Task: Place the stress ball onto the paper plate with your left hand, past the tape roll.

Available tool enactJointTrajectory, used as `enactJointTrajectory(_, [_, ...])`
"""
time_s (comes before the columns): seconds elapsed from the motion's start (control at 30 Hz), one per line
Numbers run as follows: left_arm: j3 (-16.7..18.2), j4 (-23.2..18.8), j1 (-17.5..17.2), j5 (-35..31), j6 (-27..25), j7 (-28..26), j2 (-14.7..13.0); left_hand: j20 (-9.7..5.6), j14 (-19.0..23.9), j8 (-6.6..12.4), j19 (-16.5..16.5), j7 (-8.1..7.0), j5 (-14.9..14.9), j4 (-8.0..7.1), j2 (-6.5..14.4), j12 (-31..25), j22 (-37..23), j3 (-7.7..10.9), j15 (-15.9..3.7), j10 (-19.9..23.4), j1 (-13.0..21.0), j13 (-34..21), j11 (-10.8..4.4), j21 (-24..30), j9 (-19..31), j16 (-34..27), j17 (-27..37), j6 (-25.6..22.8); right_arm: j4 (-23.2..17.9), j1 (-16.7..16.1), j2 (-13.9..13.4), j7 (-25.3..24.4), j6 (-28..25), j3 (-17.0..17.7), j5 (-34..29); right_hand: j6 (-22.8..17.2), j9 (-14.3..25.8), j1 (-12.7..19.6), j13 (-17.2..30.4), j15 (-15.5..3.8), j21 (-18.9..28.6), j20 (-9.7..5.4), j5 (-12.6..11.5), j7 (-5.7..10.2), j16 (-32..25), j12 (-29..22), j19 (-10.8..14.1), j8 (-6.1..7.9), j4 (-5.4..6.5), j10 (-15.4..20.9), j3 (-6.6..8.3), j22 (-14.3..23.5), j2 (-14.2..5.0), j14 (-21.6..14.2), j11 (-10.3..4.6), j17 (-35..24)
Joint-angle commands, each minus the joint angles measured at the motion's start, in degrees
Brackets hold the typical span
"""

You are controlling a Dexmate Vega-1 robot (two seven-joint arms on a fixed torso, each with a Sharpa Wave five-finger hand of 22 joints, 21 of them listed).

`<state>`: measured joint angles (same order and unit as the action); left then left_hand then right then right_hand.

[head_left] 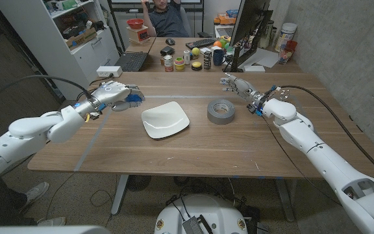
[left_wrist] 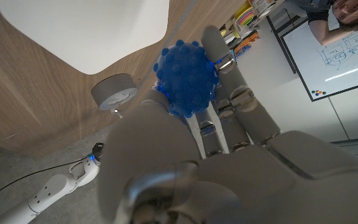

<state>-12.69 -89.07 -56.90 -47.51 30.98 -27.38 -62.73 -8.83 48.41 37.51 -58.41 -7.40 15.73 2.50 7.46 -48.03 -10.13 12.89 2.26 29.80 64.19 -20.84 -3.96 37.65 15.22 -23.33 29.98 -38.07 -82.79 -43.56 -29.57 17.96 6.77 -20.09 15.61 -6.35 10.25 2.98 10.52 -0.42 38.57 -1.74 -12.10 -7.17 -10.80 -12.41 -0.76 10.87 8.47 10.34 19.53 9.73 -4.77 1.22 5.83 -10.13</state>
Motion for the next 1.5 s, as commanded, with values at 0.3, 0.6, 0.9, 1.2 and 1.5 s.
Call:
enactJointTrajectory(0.3, [-14.3,6.1,14.5,-9.4,3.0,-10.1,1.2,-2.05,10.1,0.63,0.0,-0.66,0.3,-0.61,-0.4,0.4,-0.1,0.75,-15.32,4.2,0.4,0.0,-4.84,-0.4,0.4,1.0,-0.1,-0.4,-4.5,-0.1,-1.7,0.2,0.8,-2.6,-1.2,-0.5,0.1,-0.1,0.2,-0.03,-0.2,-3.99,-0.3,-0.27,0.1,-0.2,0.8,0.05,0.25,0.6,-0.21,0.1,-3.36,-0.3,0.12,-0.1])
enactJointTrajectory(0.6, [-19.5,6.6,18.7,-17.3,-0.1,-18.1,1.6,-2.06,10.6,0.49,-0.5,-1.59,0.3,-0.56,-0.5,0.9,-0.3,0.78,-15.37,3.4,0.6,0.2,-5.2,-0.4,0.8,1.8,-0.4,0.6,-6.2,0.1,-2.4,-0.1,0.8,-4.0,-1.6,-0.7,0.1,-0.1,0.2,-0.16,-0.3,-4.01,-0.3,-0.29,0.1,-0.2,1.1,0.08,0.28,0.7,-0.24,0.1,-3.25,-0.5,0.04,-0.1])
enactJointTrajectory(0.9, [-24.3,8.2,22.0,-20.1,-3.0,-19.9,2.7,-2.19,11.8,1.5,-1.0,-1.06,0.3,-0.43,-0.4,0.7,-0.4,0.88,-15.37,4.8,1.0,0.6,-5.84,-0.3,1.1,2.1,-0.5,-1.2,-7.6,0.1,-3.2,-0.5,0.0,-4.5,-1.4,-0.8,0.1,-0.2,0.2,-0.06,-0.4,-3.99,-0.4,-0.28,0.2,-0.2,1.1,0.1,0.3,0.8,-0.22,0.1,-3.26,-0.6,0.05,-0.1])
enactJointTrajectory(1.2, [-28.9,13.6,25.8,-16.8,-1.8,-13.6,5.8,-2.13,12.1,1.97,-0.7,-0.72,0.3,-0.44,-0.6,0.8,-0.3,0.8,-15.35,5.3,1.0,0.8,-5.94,-0.5,1.4,2.7,-0.6,-1.8,-8.8,0.7,-4.5,-1.5,-1.9,-4.8,-2.4,-0.9,0.1,-0.1,0.2,-0.06,-0.6,-3.89,-0.4,-0.28,0.2,-0.3,1.2,0.1,0.24,0.9,-0.21,0.1,-3.14,-0.7,0.13,0.0])
enactJointTrajectory(1.5, [-32.7,18.8,28.1,-15.0,-1.2,-11.0,7.9,-1.94,11.8,2.23,-0.3,-0.48,0.2,-0.6,-0.9,1.0,-0.2,0.65,-15.34,5.6,0.8,1.1,-6.1,-1.0,1.7,3.7,-1.0,-1.9,-8.7,2.3,-5.3,-1.5,-3.6,-5.6,-3.4,-1.6,0.2,0.1,0.2,1.64,-1.1,-2.13,-0.4,1.78,0.1,-0.2,1.2,0.27,-0.01,0.8,-0.24,0.2,-2.72,-1.6,0.09,0.1])
